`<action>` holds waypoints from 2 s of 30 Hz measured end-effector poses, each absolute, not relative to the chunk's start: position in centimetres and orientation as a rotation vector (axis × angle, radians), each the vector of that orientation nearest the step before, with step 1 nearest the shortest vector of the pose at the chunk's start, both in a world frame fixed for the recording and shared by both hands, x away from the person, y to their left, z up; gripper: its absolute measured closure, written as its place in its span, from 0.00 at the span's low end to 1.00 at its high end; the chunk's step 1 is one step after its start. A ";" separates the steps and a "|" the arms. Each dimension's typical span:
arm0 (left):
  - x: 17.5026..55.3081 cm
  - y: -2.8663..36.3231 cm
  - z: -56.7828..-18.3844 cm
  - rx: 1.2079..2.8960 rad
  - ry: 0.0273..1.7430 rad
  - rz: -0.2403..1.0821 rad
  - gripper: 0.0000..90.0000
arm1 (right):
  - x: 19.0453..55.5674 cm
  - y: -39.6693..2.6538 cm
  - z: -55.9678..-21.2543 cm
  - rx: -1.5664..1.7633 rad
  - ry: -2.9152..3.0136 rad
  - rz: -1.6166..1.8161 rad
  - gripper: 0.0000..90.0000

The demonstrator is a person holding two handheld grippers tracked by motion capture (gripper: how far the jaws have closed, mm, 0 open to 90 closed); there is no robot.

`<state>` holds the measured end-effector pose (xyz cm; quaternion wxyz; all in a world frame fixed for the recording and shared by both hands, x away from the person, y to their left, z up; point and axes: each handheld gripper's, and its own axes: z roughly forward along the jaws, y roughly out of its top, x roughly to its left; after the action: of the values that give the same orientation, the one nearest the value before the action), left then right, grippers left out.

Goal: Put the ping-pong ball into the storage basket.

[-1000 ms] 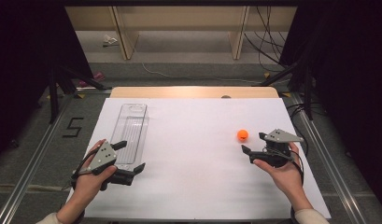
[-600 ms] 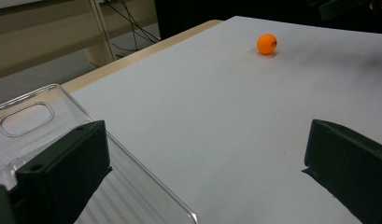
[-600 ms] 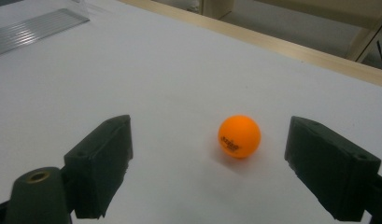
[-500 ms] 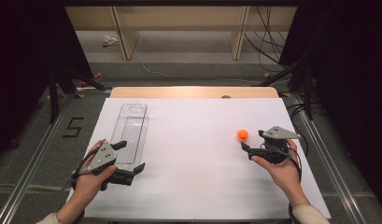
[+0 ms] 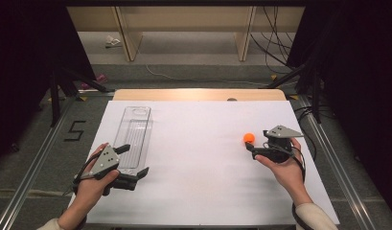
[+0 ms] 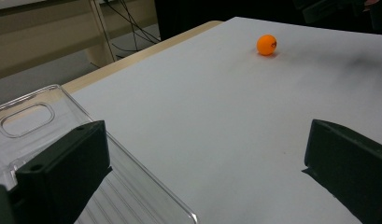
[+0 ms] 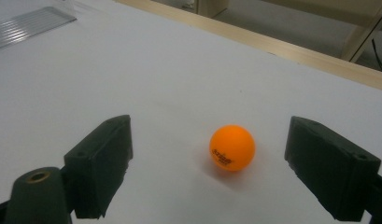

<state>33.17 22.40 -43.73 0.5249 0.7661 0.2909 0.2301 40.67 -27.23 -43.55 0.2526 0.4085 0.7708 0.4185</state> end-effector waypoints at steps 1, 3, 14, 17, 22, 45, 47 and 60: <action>33.2 22.4 -43.7 1.833 0.696 0.550 0.00 | 40.7 -27.2 -43.5 1.111 2.096 1.138 0.18; 33.2 22.4 -43.7 1.832 0.697 0.550 0.00 | 41.1 -27.1 -43.7 1.111 2.098 1.131 0.18; 33.2 22.4 -43.7 1.831 0.697 0.550 0.00 | 42.4 -26.7 -44.2 1.123 2.113 1.104 0.18; 33.2 22.4 -43.7 1.832 0.697 0.549 0.00 | 43.0 -26.5 -44.4 1.130 2.119 1.094 0.18; 33.2 22.4 -43.7 1.831 0.697 0.549 0.00 | 43.4 -26.4 -44.7 1.131 2.124 1.083 0.18; 33.2 22.5 -43.7 1.831 0.698 0.548 0.00 | 46.0 -26.5 -46.4 1.195 2.148 1.028 0.18; 33.2 22.5 -43.7 1.830 0.698 0.550 0.00 | 46.1 -26.4 -46.5 1.194 2.155 1.020 0.18; 33.2 22.5 -43.7 1.831 0.697 0.547 0.00 | 46.9 -26.2 -47.6 1.214 2.205 0.984 0.18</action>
<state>33.17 22.51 -43.66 0.5257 0.7657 0.2915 0.2289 46.90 -26.19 -47.57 0.2180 0.4383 0.7963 0.3554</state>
